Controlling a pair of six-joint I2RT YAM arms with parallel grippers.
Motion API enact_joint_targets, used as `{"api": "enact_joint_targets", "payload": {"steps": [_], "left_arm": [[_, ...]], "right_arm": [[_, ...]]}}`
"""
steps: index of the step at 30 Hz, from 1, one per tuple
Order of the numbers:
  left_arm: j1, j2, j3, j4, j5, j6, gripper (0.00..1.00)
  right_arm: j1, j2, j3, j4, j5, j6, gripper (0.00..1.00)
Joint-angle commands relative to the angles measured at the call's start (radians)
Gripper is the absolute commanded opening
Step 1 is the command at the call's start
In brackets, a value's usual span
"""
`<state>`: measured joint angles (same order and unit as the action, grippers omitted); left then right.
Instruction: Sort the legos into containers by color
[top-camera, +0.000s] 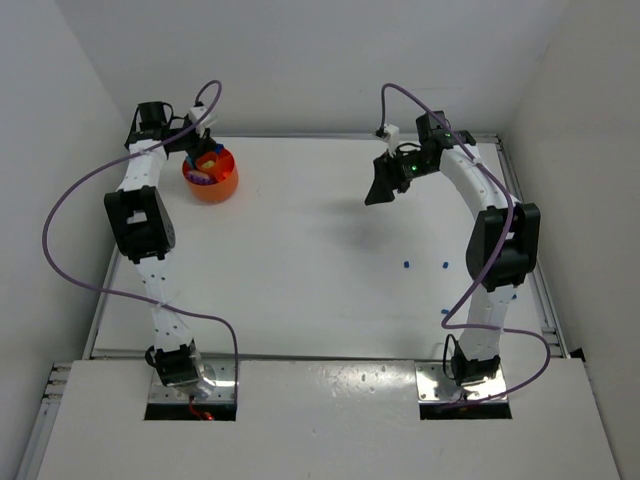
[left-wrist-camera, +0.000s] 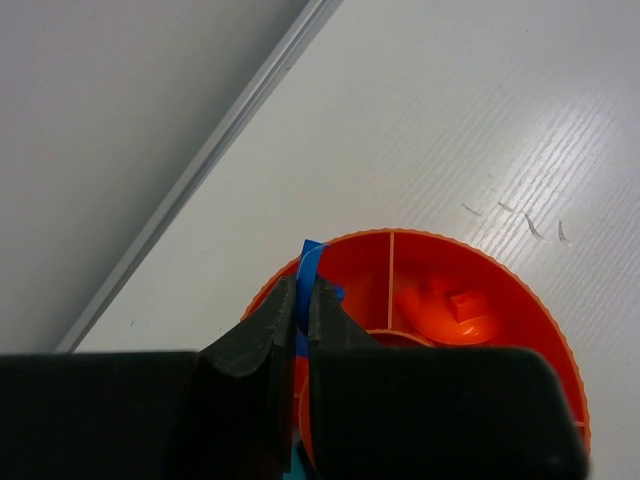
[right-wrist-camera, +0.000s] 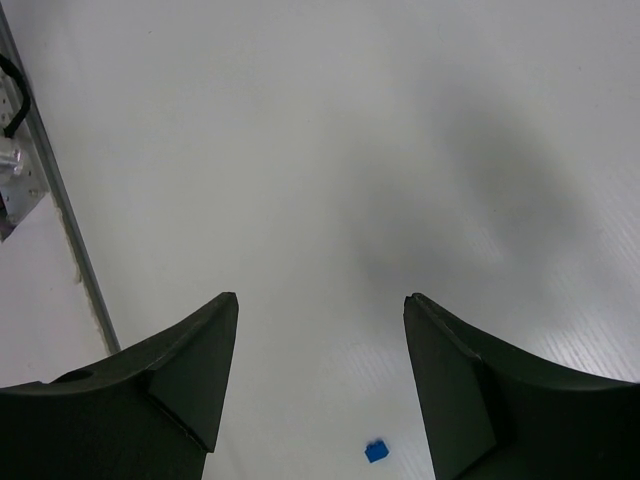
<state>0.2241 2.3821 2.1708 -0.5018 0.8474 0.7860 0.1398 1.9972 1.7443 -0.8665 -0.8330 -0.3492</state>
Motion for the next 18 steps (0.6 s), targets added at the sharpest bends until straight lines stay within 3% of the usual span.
{"api": "enact_joint_targets", "payload": {"steps": [1, 12, 18], "left_arm": [[0.017, -0.06, 0.009, -0.067, 0.044, 0.042, 0.08], [0.047, -0.06, 0.027, -0.038, 0.035, 0.01, 0.31], [0.066, -0.106, -0.011, 0.156, 0.035, -0.129, 0.62]], "right_arm": [[0.003, 0.009, 0.015, 0.004, -0.002, -0.028, 0.68], [0.003, 0.009, 0.015, 0.004, 0.008, -0.037, 0.68], [0.003, -0.001, 0.006, -0.005, 0.032, -0.037, 0.68]]}}
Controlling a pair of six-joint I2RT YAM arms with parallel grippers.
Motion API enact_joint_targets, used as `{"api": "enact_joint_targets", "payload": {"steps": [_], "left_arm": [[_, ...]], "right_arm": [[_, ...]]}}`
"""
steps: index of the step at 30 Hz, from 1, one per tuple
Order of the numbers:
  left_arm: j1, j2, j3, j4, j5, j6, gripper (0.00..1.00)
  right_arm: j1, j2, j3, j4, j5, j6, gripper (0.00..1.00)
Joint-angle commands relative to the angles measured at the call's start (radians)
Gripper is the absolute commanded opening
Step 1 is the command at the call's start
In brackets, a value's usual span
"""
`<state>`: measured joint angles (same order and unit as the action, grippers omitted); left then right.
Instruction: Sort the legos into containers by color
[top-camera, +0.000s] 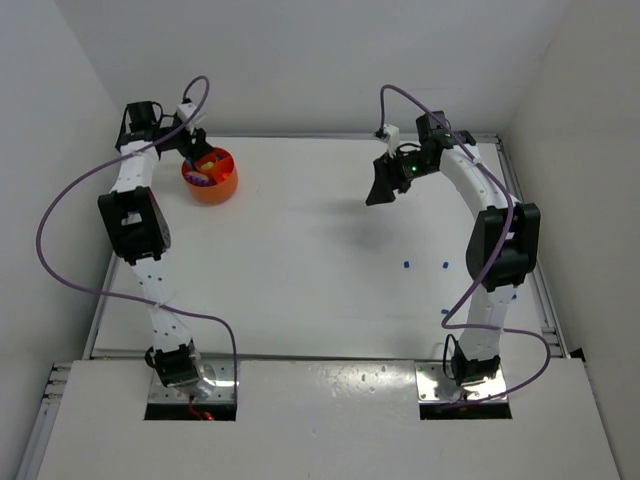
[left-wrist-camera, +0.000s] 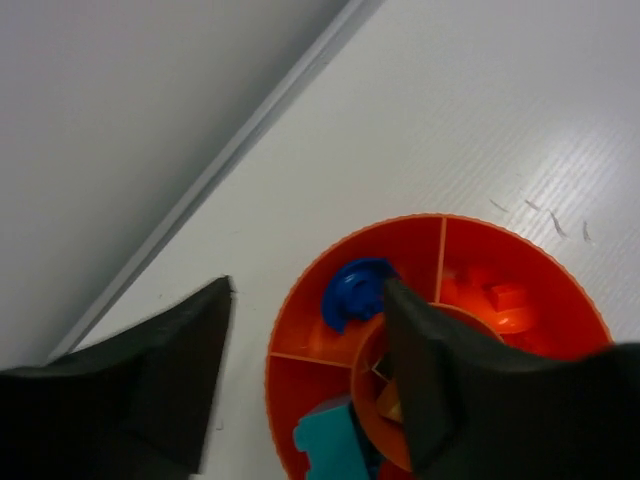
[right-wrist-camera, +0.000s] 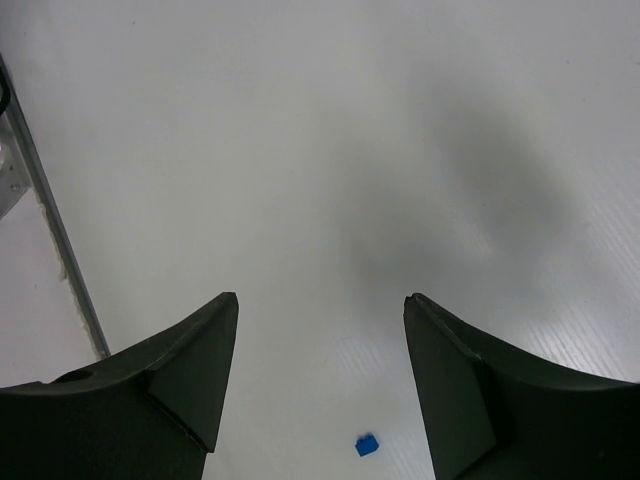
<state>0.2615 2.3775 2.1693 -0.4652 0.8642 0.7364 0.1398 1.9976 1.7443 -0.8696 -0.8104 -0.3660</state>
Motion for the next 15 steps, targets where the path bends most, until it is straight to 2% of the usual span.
{"api": "enact_joint_targets", "payload": {"steps": [1, 3, 6, 8, 10, 15], "left_arm": [[0.028, -0.113, -0.023, 0.172, 0.018, -0.119, 0.74], [0.028, -0.159, -0.064, 0.346, 0.018, -0.262, 0.83], [-0.022, -0.195, -0.048, 0.444, -0.052, -0.377, 0.84], [-0.056, -0.218, -0.028, 0.418, -0.053, -0.377, 0.84], [-0.12, -0.25, -0.028, 0.36, -0.117, -0.377, 0.84], [-0.266, -0.317, -0.072, 0.248, -0.198, -0.371, 0.84]], "right_arm": [[-0.006, -0.002, -0.008, -0.002, 0.022, -0.021, 0.68], [-0.019, -0.037, -0.044, -0.002, 0.092, -0.03, 0.68], [-0.058, -0.081, -0.138, 0.01, 0.175, -0.03, 0.66], [-0.097, -0.129, -0.199, 0.023, 0.293, -0.03, 0.66], [-0.129, -0.161, -0.291, 0.023, 0.376, -0.042, 0.65], [-0.276, -0.299, -0.509, 0.041, 0.494, -0.076, 0.65]]}}
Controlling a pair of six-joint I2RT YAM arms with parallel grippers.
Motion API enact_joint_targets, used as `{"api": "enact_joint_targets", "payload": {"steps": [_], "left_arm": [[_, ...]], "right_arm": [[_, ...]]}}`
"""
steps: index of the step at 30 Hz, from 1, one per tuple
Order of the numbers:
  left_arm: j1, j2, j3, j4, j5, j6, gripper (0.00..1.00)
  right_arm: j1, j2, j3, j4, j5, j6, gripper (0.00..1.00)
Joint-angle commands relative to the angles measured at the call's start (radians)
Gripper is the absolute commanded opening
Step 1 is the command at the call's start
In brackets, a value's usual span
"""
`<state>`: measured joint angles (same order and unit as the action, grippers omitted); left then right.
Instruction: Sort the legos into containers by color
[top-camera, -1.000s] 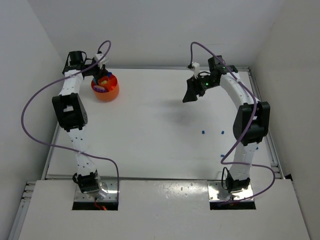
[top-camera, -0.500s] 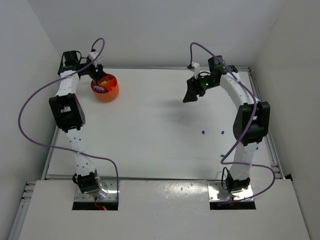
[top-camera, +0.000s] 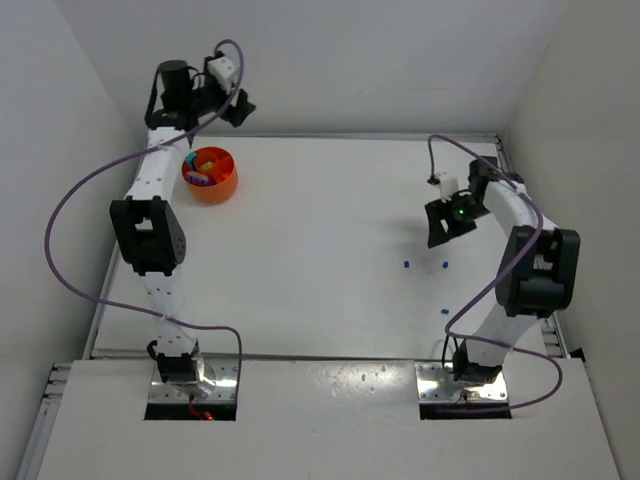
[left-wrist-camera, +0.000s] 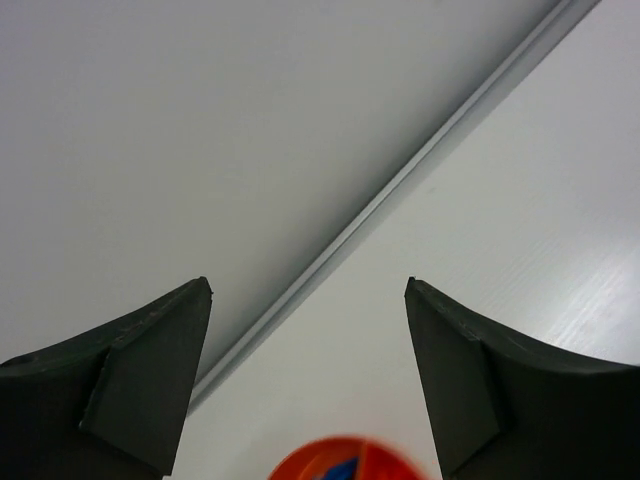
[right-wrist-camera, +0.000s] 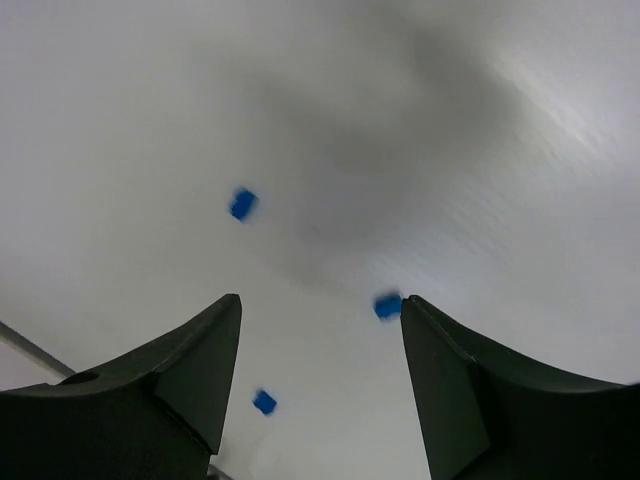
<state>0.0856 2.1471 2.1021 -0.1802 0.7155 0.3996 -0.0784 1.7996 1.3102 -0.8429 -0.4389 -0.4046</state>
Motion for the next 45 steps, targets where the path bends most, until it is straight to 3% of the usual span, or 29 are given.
{"api": "enact_joint_targets", "payload": {"steps": [1, 6, 17, 22, 30, 39, 45], "left_arm": [[-0.136, -0.087, -0.017, -0.065, -0.063, -0.06, 0.84], [-0.24, -0.124, -0.125, -0.12, -0.064, -0.16, 1.0], [-0.369, -0.081, -0.208, -0.26, 0.039, -0.171, 1.0], [-0.369, -0.01, -0.208, -0.28, 0.179, -0.163, 1.0], [-0.36, 0.066, -0.177, -0.242, 0.211, -0.182, 1.0], [-0.34, 0.106, -0.137, -0.185, 0.242, -0.222, 1.0], [-0.331, 0.115, -0.137, -0.148, 0.242, -0.271, 1.0]], "right_arm": [[-0.081, -0.144, -0.101, 0.015, 0.164, -0.054, 0.65], [-0.226, -0.243, -0.222, -0.06, 0.276, -0.137, 0.63], [-0.432, -0.163, -0.137, -0.249, 0.384, -0.207, 0.62], [-0.432, -0.117, -0.098, -0.268, 0.384, -0.278, 0.59], [-0.432, 0.037, 0.015, -0.302, 0.492, -0.257, 0.57], [-0.432, 0.084, -0.011, -0.291, 0.513, -0.257, 0.57], [-0.432, 0.084, -0.081, -0.196, 0.525, -0.201, 0.57]]}}
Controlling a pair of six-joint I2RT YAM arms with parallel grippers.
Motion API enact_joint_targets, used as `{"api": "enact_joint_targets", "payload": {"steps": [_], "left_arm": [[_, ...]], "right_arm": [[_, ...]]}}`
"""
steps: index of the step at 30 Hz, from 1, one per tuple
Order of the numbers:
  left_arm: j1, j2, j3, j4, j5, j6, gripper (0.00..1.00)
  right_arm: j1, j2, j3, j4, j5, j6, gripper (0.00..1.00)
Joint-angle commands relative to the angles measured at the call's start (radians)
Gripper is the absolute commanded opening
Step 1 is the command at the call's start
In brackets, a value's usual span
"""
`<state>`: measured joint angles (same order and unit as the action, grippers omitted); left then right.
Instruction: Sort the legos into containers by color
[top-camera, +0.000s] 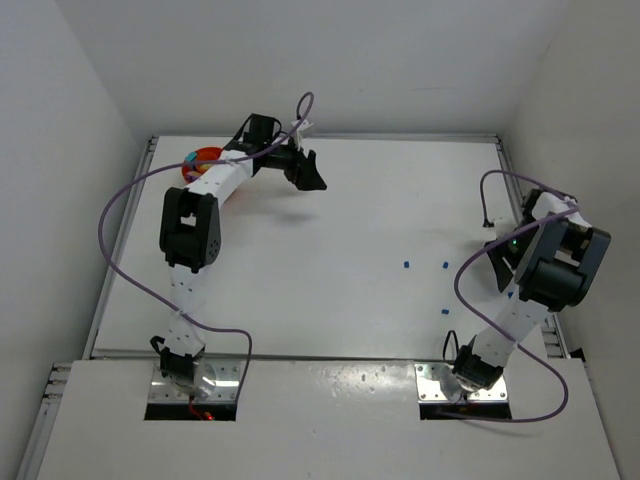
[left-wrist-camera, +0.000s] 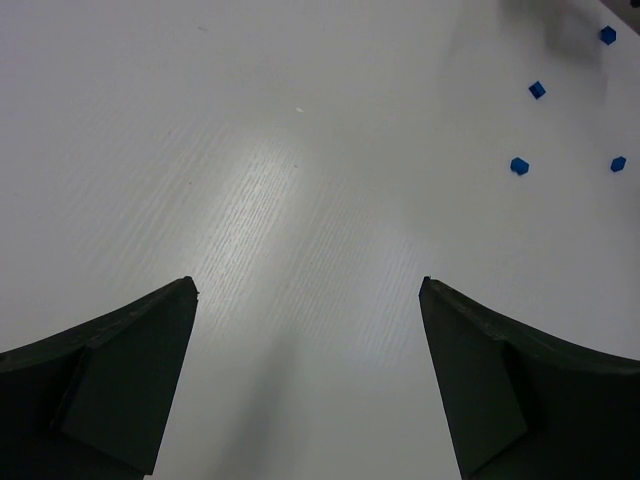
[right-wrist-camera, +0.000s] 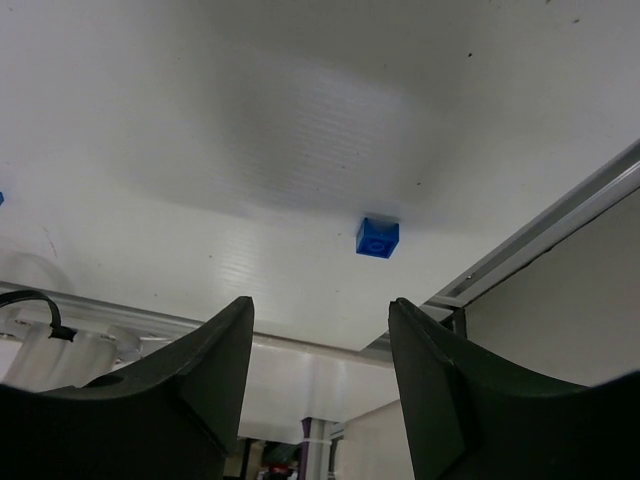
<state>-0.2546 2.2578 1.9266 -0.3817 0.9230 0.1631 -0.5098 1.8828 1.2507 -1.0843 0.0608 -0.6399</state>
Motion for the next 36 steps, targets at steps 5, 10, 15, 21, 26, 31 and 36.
{"api": "enact_joint_targets", "payload": {"steps": [5, 10, 15, 21, 26, 31, 36], "left_arm": [[0.009, 0.014, 0.038, 0.089, 0.034, -0.06, 1.0], [0.009, 0.014, 0.038, 0.109, 0.025, -0.08, 1.0], [0.009, 0.034, 0.067, 0.119, 0.025, -0.105, 1.0], [0.009, 0.052, 0.077, 0.148, 0.025, -0.135, 1.0], [0.009, 0.062, 0.077, 0.176, 0.025, -0.168, 1.0], [0.009, 0.062, 0.086, 0.197, 0.025, -0.177, 1.0], [0.009, 0.071, 0.086, 0.207, 0.025, -0.186, 1.0]], "right_arm": [[-0.001, 0.01, -0.033, 0.079, 0.001, 0.057, 0.57], [-0.01, 0.033, -0.033, 0.11, 0.024, 0.057, 0.57], [-0.019, 0.097, 0.006, 0.1, 0.024, 0.046, 0.54], [-0.038, 0.107, 0.015, 0.089, 0.033, 0.026, 0.48], [-0.058, 0.107, -0.005, 0.098, 0.051, 0.026, 0.46], [-0.068, 0.116, -0.014, 0.098, 0.051, 0.008, 0.38], [-0.068, 0.116, -0.023, 0.121, 0.042, 0.008, 0.35]]}}
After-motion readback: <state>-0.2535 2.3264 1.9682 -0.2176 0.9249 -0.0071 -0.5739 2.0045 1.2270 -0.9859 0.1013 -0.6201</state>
